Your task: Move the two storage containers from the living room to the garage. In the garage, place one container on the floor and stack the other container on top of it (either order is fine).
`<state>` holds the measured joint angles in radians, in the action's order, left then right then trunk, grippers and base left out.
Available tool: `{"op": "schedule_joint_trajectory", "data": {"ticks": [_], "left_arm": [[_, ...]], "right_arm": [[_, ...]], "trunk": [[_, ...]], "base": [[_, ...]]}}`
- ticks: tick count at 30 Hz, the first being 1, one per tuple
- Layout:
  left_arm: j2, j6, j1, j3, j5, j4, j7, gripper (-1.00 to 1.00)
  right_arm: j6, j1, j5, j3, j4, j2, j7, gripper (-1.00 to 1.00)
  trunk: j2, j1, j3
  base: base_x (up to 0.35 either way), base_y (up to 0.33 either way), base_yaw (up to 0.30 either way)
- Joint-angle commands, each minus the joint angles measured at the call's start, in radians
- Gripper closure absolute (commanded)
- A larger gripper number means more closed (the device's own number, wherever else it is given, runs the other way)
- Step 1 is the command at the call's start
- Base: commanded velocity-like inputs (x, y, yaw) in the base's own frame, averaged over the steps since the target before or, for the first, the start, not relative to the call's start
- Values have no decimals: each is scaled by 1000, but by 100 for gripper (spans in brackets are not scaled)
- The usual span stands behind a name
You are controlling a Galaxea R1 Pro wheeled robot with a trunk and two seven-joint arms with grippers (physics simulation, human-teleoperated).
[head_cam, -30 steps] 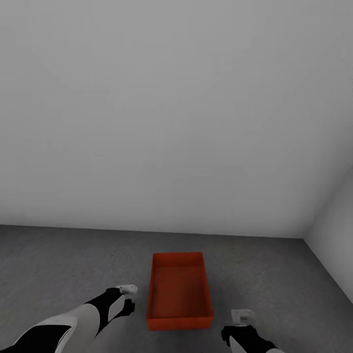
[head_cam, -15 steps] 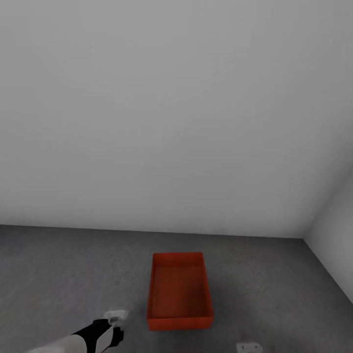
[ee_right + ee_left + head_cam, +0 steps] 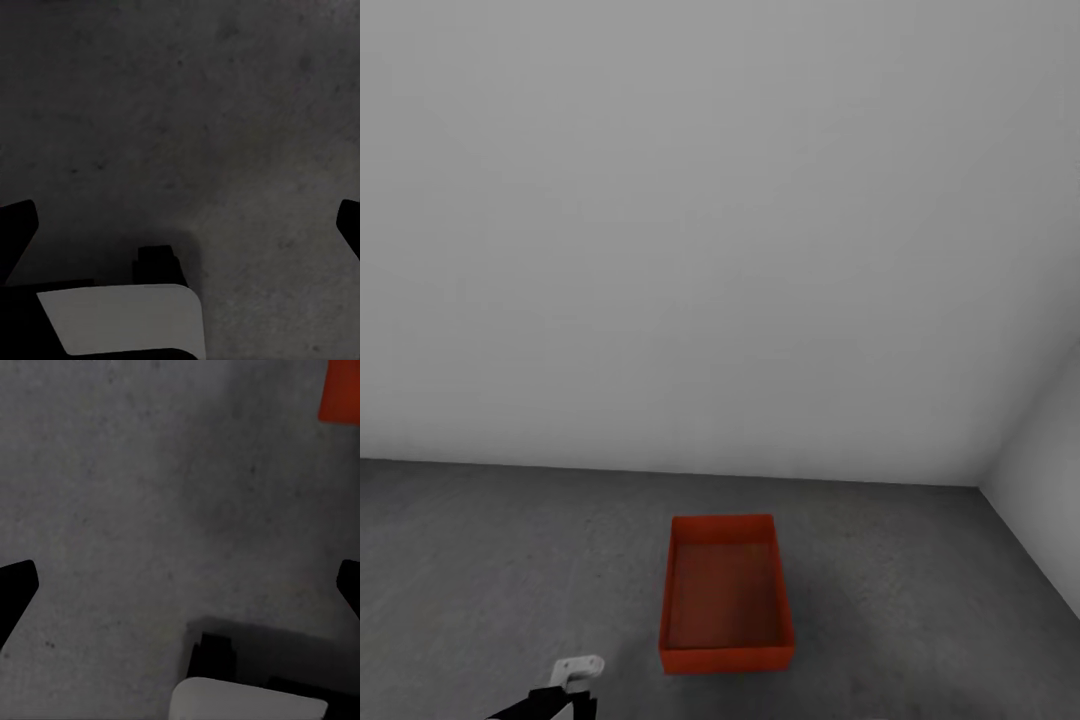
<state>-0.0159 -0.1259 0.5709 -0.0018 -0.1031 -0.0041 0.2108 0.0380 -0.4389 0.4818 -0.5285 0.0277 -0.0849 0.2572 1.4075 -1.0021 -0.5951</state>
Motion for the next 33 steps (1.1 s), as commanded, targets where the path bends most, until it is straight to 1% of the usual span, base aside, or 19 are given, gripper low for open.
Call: {"op": "schedule_joint_trajectory", "data": {"ticks": [1, 11, 14, 24, 29, 33], "left_arm": [[0, 5, -3, -1, -10, -1, 2, -100], [8, 25, -23, -1, -10, -1, 2, -100], [15, 26, -34, -1, -10, 0, 2, -100], [13, 27, -47, -1, -10, 0, 2, -100], [11, 30, -62, -1, -10, 0, 1, -100], [12, 31, -71, -1, -8, -1, -1, -100]], "right_arm": [[5, -1, 11, -8, 3, -1, 1, -100], [8, 0, 17, -7, 3, 0, 2, -100], [8, 0, 17, -7, 3, 1, 2, -100], [8, 1, 16, -8, 3, -2, 2, -100], [11, 32, 9, -8, 3, -7, 2, -100], [11, 40, 8, -8, 3, -11, 2, -100]], "trunk": [[0, 0, 0], [0, 0, 12], [0, 0, 17], [0, 0, 32], [0, 0, 40], [0, 0, 46]], "base": [[0, 0, 0], [0, 0, 0], [0, 0, 0], [0, 0, 0], [0, 0, 0], [0, 0, 0]]}}
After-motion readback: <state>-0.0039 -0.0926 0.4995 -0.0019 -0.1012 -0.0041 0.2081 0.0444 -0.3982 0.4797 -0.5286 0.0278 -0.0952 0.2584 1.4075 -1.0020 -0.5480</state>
